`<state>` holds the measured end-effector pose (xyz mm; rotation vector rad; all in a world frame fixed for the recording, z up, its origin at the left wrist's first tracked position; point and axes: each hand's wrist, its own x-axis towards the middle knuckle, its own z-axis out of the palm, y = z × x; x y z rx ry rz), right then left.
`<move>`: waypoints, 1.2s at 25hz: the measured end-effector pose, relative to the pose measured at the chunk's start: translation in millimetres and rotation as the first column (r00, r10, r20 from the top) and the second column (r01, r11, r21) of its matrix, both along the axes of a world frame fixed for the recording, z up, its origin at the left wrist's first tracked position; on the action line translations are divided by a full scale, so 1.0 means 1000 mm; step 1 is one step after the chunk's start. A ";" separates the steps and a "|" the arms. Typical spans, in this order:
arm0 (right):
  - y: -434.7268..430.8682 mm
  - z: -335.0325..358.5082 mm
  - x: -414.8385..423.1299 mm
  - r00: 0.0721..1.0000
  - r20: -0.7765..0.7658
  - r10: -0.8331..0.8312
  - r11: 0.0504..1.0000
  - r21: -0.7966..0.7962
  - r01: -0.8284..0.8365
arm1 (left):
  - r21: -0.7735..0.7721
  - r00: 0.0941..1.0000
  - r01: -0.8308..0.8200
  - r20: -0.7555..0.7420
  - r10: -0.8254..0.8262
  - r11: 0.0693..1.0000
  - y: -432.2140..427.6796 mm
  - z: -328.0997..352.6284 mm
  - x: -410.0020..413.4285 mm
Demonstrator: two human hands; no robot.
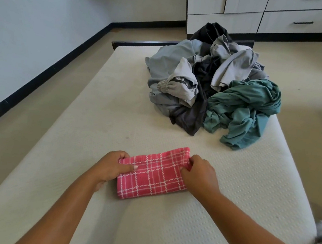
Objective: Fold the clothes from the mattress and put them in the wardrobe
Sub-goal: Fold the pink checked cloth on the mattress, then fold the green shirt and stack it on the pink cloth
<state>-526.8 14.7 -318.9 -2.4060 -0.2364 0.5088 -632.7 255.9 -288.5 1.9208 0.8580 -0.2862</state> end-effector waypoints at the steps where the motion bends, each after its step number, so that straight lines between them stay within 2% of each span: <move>1: 0.006 0.005 0.001 1.000 -0.021 0.022 0.996 0.086 -0.020 | -0.025 0.998 -0.053 0.035 0.054 0.998 0.006 0.003 -0.002; 3: 0.022 0.015 0.007 0.996 -0.071 0.050 0.975 0.221 -0.033 | -0.052 0.962 -0.224 0.148 0.229 0.973 0.024 0.006 -0.005; 4: 0.030 0.017 0.009 0.995 -0.066 0.077 0.972 0.226 -0.061 | -0.002 0.935 -0.305 0.191 0.300 0.952 0.032 0.005 -0.005; 5: 0.035 0.017 0.011 0.991 -0.018 0.129 0.979 0.158 -0.125 | 0.117 0.930 -0.341 0.184 0.317 0.933 0.036 0.000 -0.004; 6: 0.038 0.013 0.013 0.979 0.059 0.195 0.980 0.035 -0.197 | 0.319 0.956 -0.295 0.107 0.275 0.901 0.036 -0.007 -0.003; 7: 0.038 0.009 0.012 0.956 0.140 0.259 0.965 -0.084 -0.250 | 0.533 0.976 -0.190 0.009 0.219 0.825 0.032 -0.018 -0.003; 8: 0.034 0.005 0.009 0.926 0.197 0.321 0.943 -0.157 -0.293 | 0.703 0.986 -0.086 -0.042 0.162 0.706 0.023 -0.026 -0.002; 9: 0.028 0.002 0.006 0.900 0.223 0.374 0.923 -0.186 -0.337 | 0.807 0.996 -0.030 -0.025 0.085 0.589 0.009 -0.030 0.000; 10: 0.019 0.000 0.006 0.881 0.242 0.406 0.910 -0.203 -0.363 | 0.850 0.999 -0.010 0.027 -0.024 0.526 -0.009 -0.031 0.007; 12: -0.002 0.002 0.016 0.867 0.326 0.377 0.921 -0.233 -0.312 | 0.855 0.945 0.034 0.141 -0.295 0.517 -0.047 -0.030 0.032; 14: -0.030 0.007 0.046 0.861 0.440 0.257 0.947 -0.290 -0.134 | 0.858 0.823 0.119 0.197 -0.533 0.500 -0.094 -0.026 0.078; 16: -0.059 0.020 0.083 0.869 0.489 0.075 0.952 -0.293 0.082 | 0.851 0.725 0.228 0.175 -0.666 0.473 -0.141 -0.014 0.136; 18: -0.089 0.038 0.119 0.873 0.477 -0.100 0.942 -0.237 0.237 | 0.798 0.681 0.341 0.155 -0.716 0.497 -0.182 0.005 0.190; 20: -0.112 0.057 0.152 0.873 0.455 -0.177 0.946 -0.166 0.279 | 0.714 0.693 0.392 0.185 -0.697 0.580 -0.210 0.023 0.231; 23: -0.130 0.080 0.195 0.902 0.412 -0.126 0.963 -0.169 0.212 | 0.497 0.770 0.363 0.317 -0.553 0.789 -0.223 0.036 0.260; 25: -0.133 0.086 0.214 0.919 0.381 -0.095 0.982 -0.114 0.149 | 0.345 0.820 0.312 0.373 -0.435 0.885 -0.223 0.036 0.262; 28: -0.130 0.086 0.216 0.932 0.283 -0.225 0.971 0.140 0.192 | 0.210 0.841 0.253 0.435 -0.322 0.944 -0.224 0.034 0.249; 30: -0.127 0.081 0.209 0.939 0.190 -0.286 0.944 0.225 0.242 | 0.107 0.856 0.216 0.457 -0.241 0.971 -0.229 0.033 0.237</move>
